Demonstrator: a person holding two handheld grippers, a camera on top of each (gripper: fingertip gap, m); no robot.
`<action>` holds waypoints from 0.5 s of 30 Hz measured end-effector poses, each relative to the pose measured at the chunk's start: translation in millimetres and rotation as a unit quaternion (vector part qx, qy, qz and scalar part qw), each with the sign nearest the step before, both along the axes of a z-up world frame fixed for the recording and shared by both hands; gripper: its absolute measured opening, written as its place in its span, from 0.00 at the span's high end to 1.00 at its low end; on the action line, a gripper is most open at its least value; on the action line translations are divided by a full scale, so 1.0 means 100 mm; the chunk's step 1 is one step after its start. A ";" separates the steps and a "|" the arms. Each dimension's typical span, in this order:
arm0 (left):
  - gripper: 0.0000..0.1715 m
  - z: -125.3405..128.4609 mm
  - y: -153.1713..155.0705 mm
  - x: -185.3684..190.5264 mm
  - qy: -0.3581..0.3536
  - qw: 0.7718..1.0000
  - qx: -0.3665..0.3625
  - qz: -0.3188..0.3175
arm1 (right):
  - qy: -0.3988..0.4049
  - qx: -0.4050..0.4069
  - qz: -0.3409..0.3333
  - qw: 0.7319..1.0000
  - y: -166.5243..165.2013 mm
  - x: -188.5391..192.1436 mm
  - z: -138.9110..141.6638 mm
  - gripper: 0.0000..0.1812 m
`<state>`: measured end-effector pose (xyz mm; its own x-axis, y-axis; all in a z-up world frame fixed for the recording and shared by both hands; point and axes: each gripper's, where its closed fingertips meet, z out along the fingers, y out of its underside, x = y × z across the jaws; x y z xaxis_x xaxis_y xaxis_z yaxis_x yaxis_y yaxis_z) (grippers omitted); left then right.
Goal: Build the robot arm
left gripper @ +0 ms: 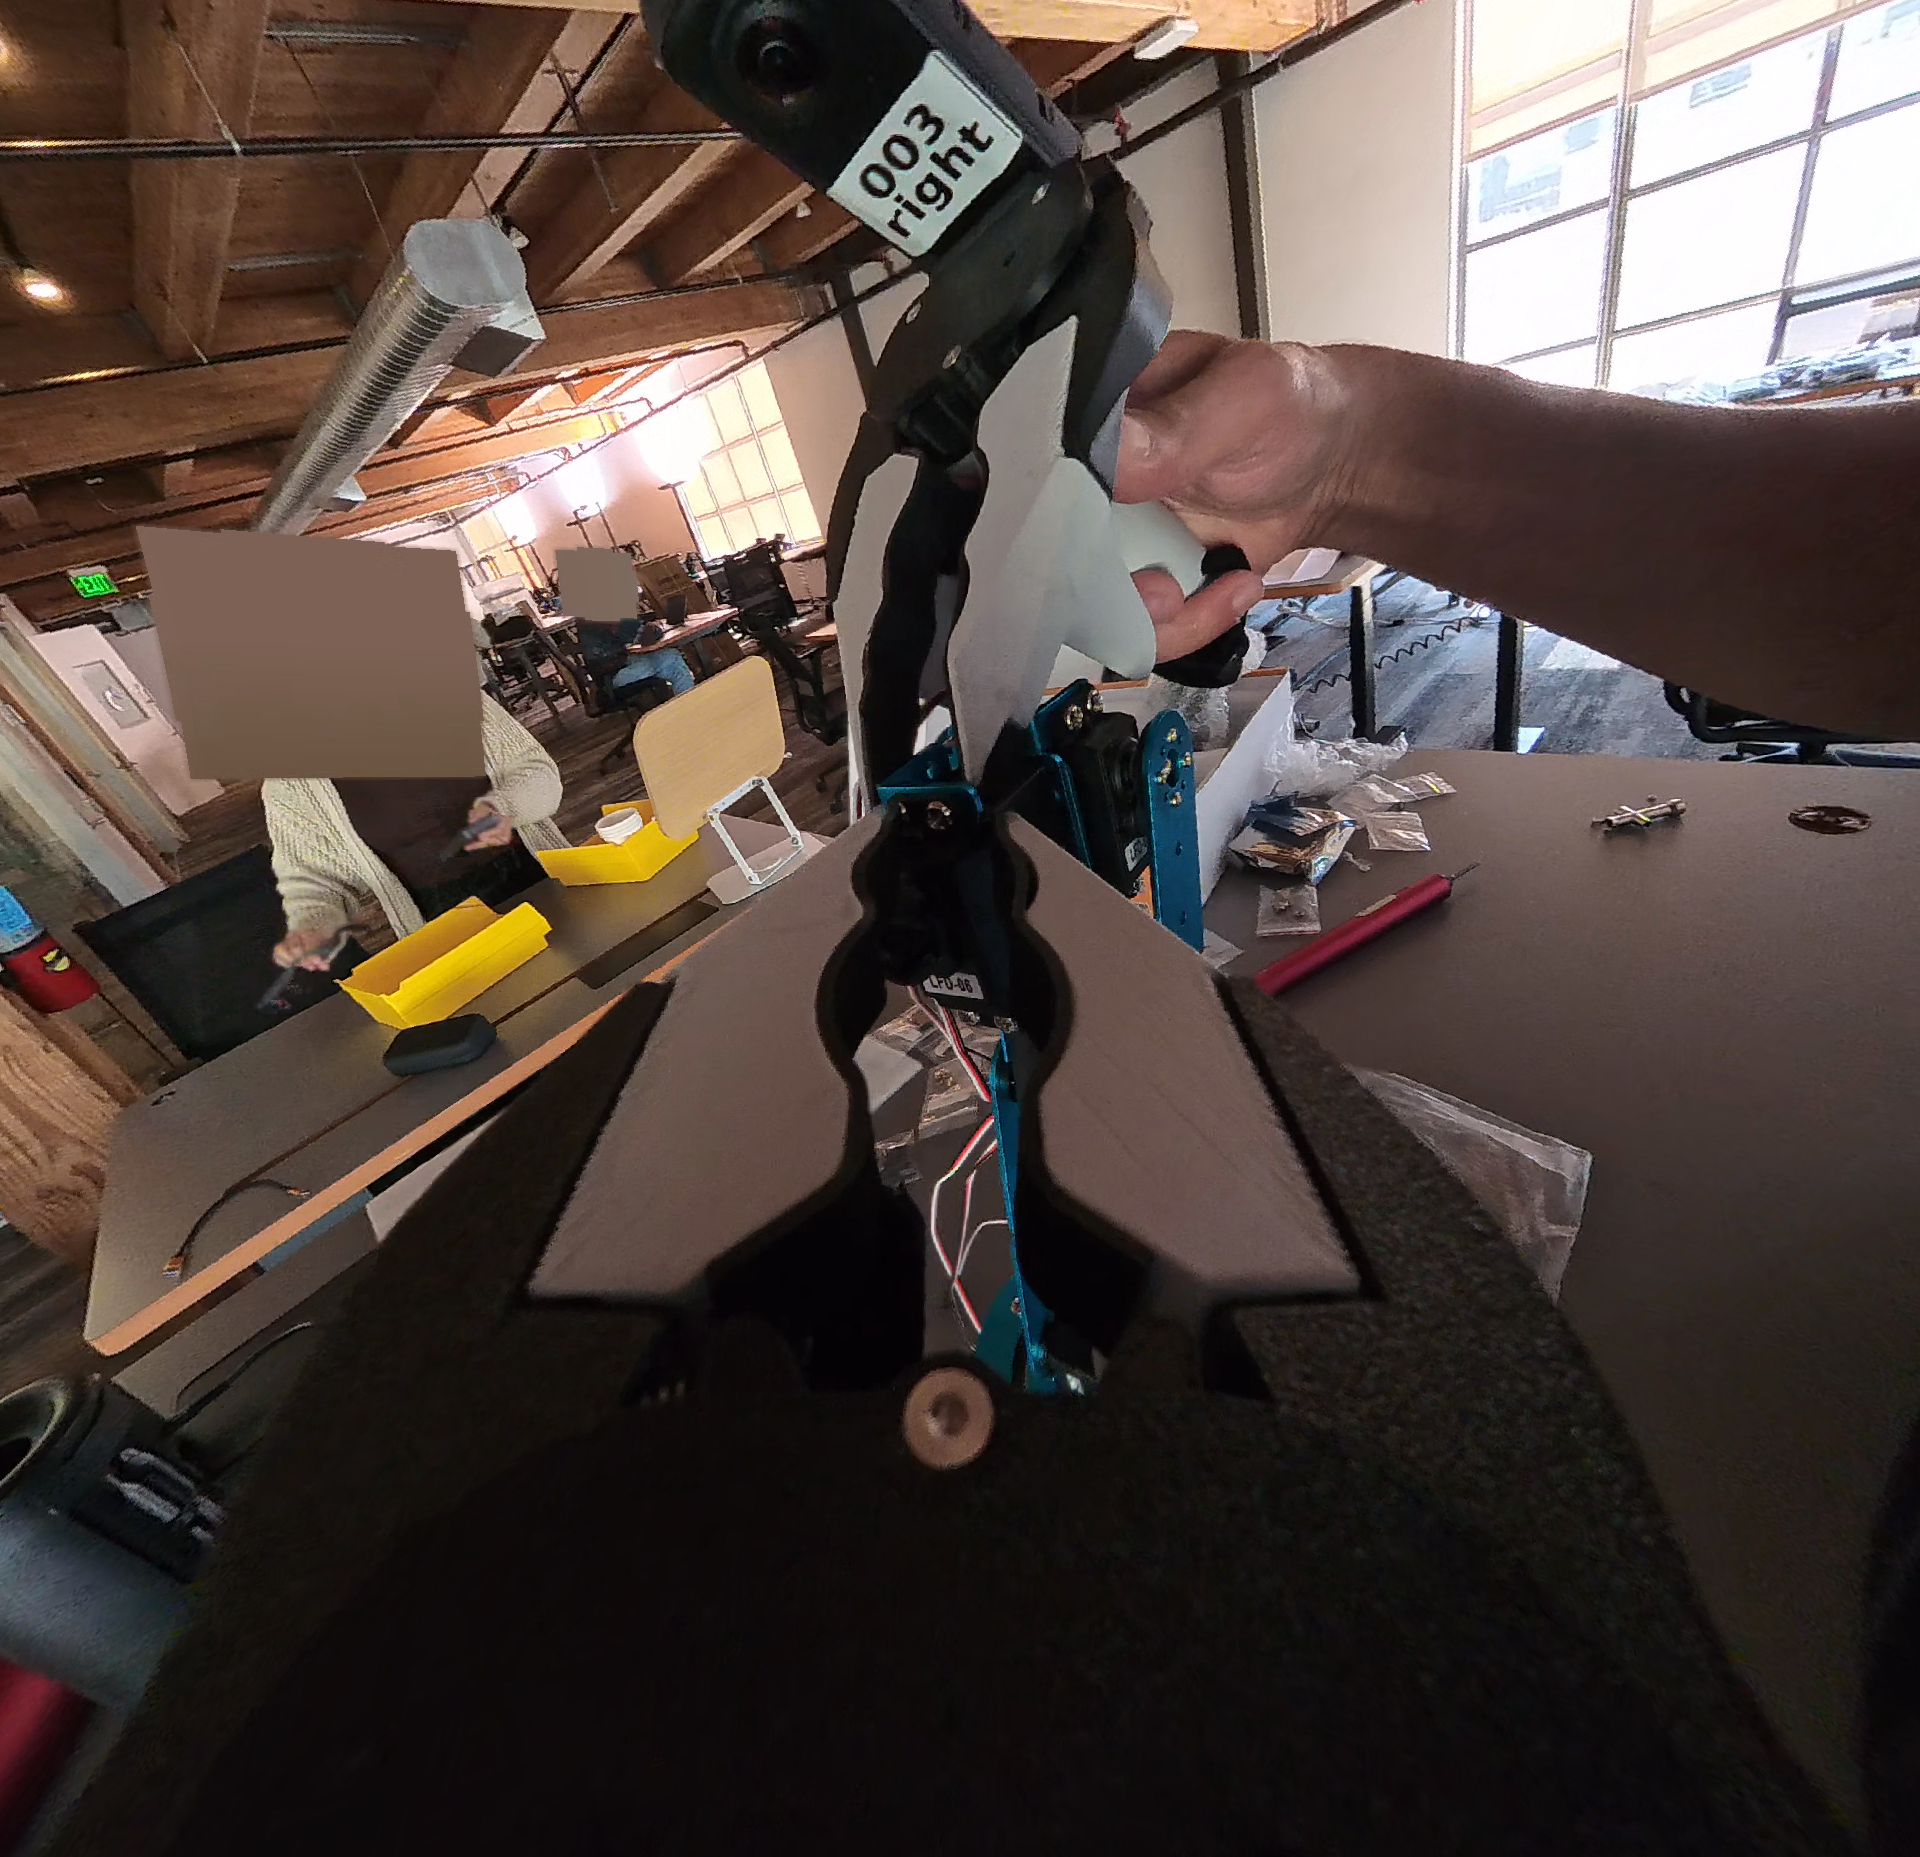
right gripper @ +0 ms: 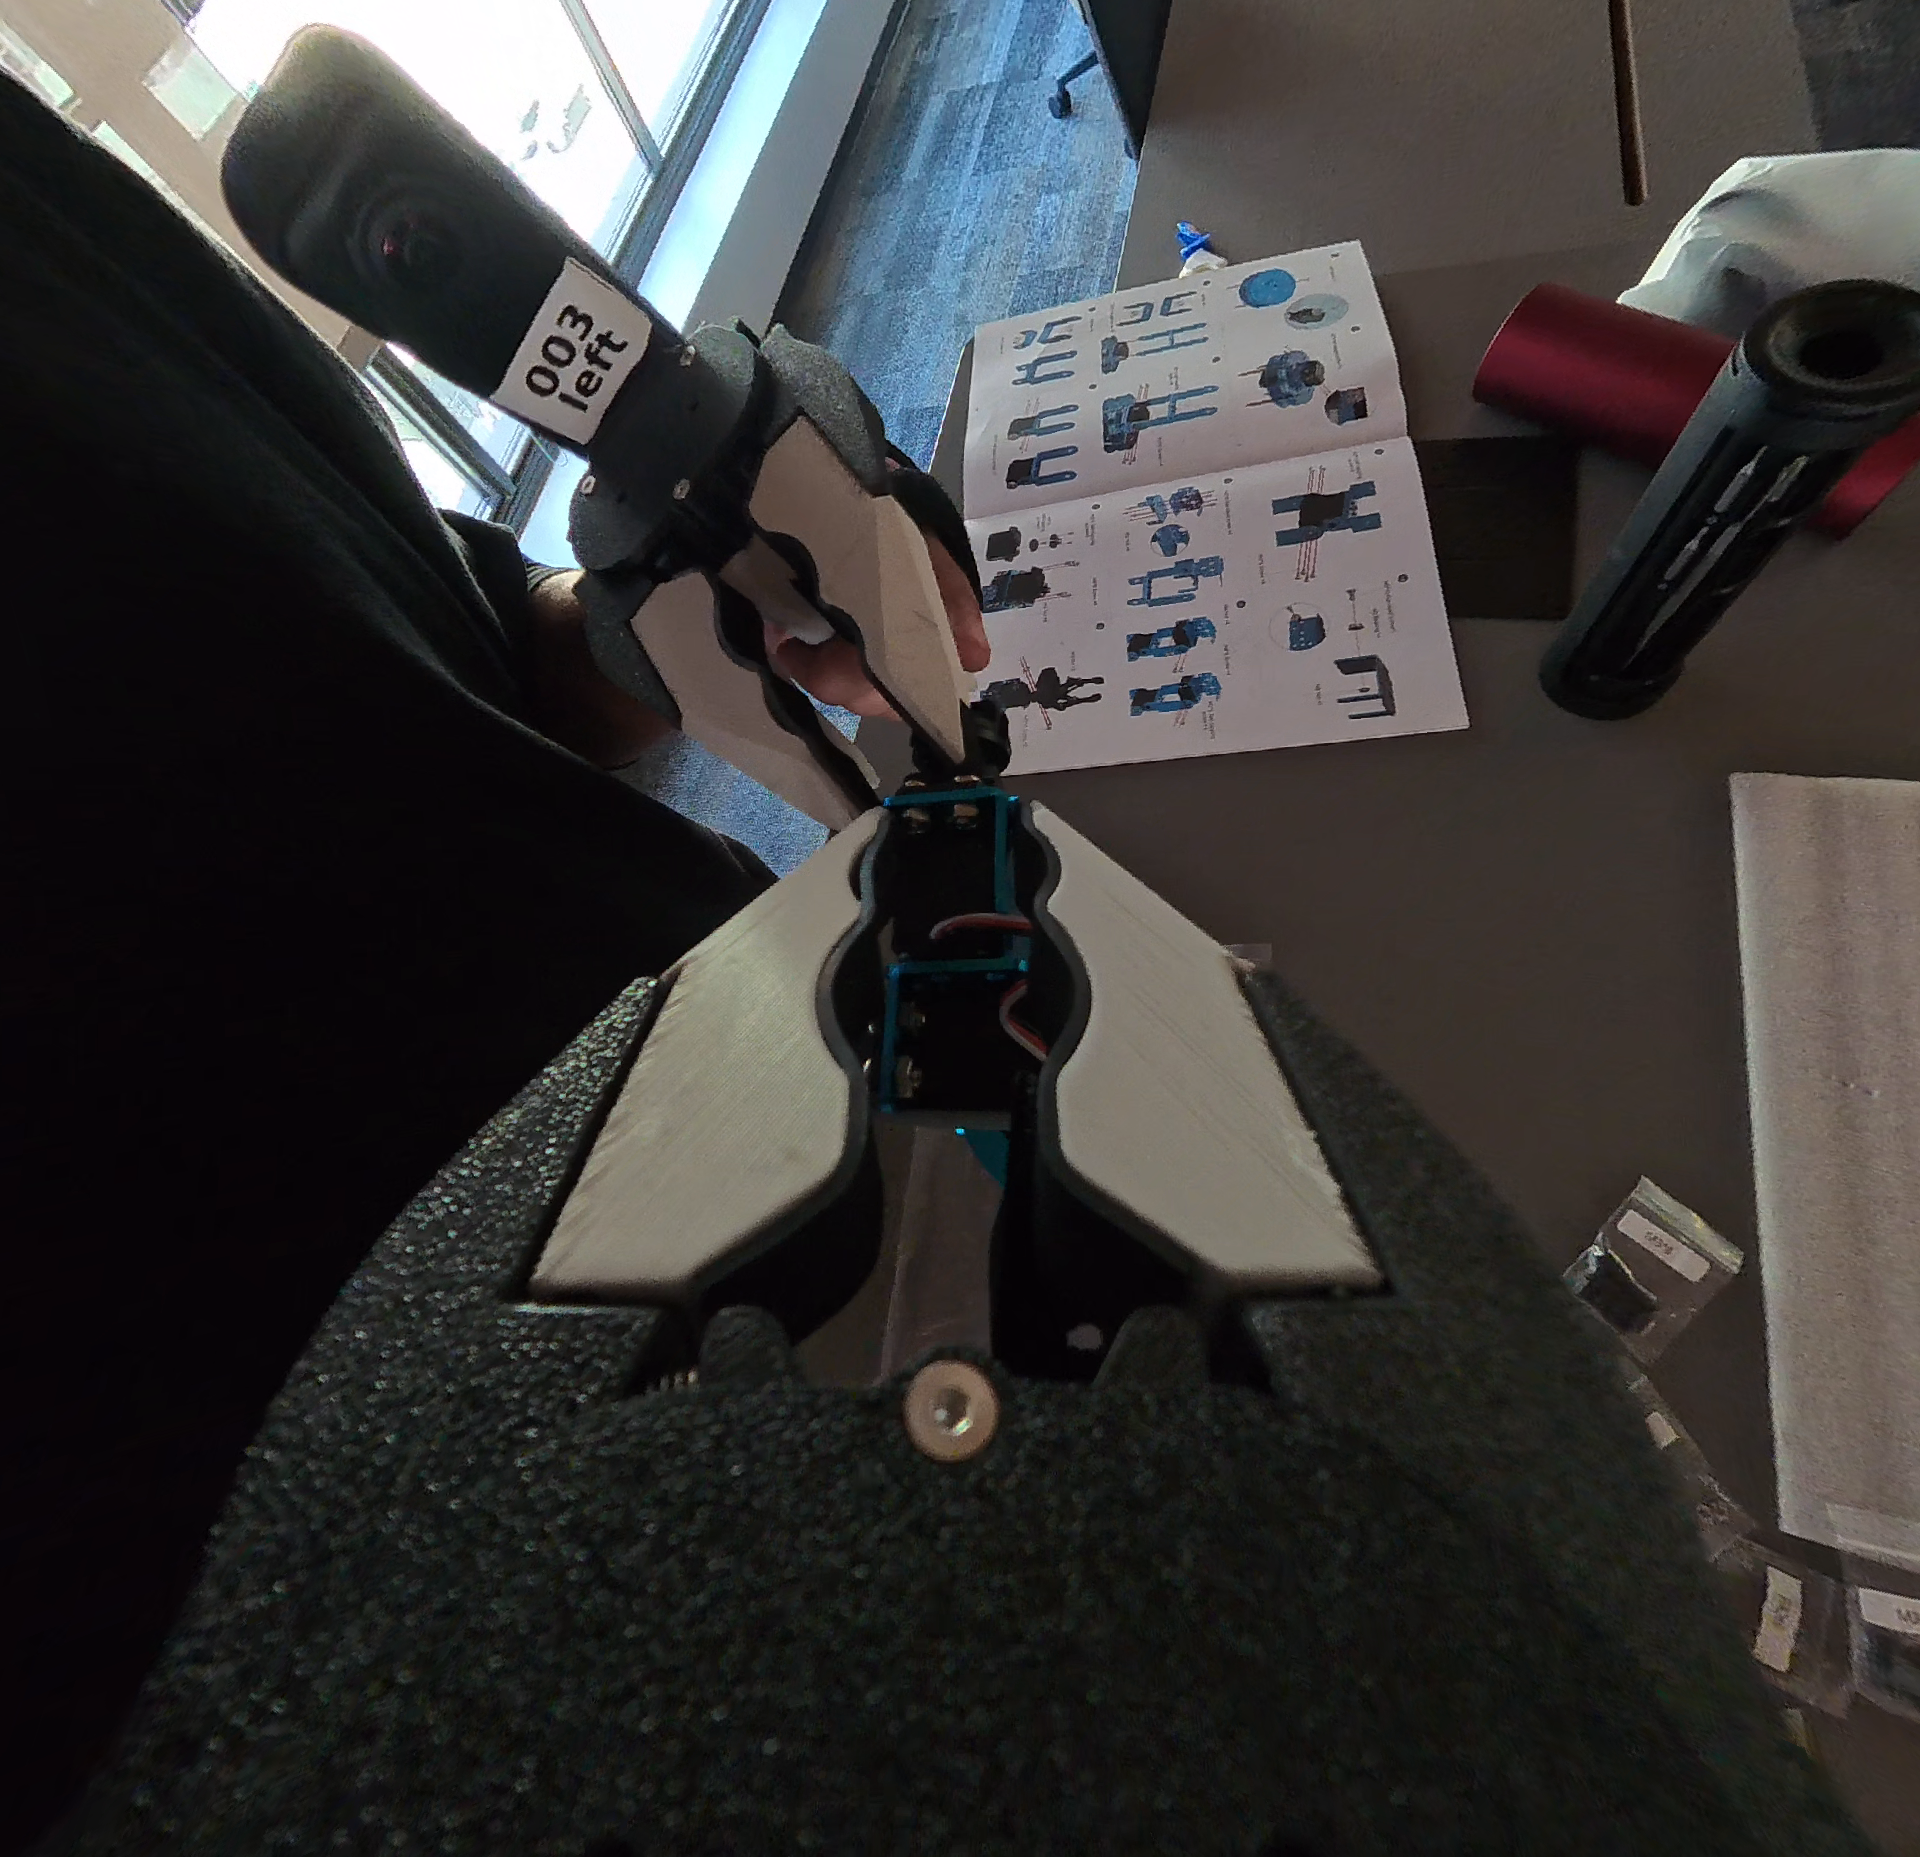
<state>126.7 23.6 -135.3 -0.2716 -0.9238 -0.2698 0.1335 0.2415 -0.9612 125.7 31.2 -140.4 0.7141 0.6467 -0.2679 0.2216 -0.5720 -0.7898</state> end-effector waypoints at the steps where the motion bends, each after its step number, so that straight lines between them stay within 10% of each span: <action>1: 0.91 0.00 0.00 0.00 -0.001 1.000 0.002 0.001 | 0.001 -0.001 0.000 1.000 0.00 0.00 0.00 0.89; 15: 0.91 -0.01 -0.02 0.00 0.000 1.000 0.003 0.010 | 0.015 -0.014 0.001 1.000 -0.01 0.00 0.01 0.89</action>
<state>126.8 21.9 -136.3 -0.2532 -0.9275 -0.2749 0.1286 0.2494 -0.9598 126.2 30.4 -139.7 0.7037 0.6402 -0.3081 0.1991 -0.5940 -0.7794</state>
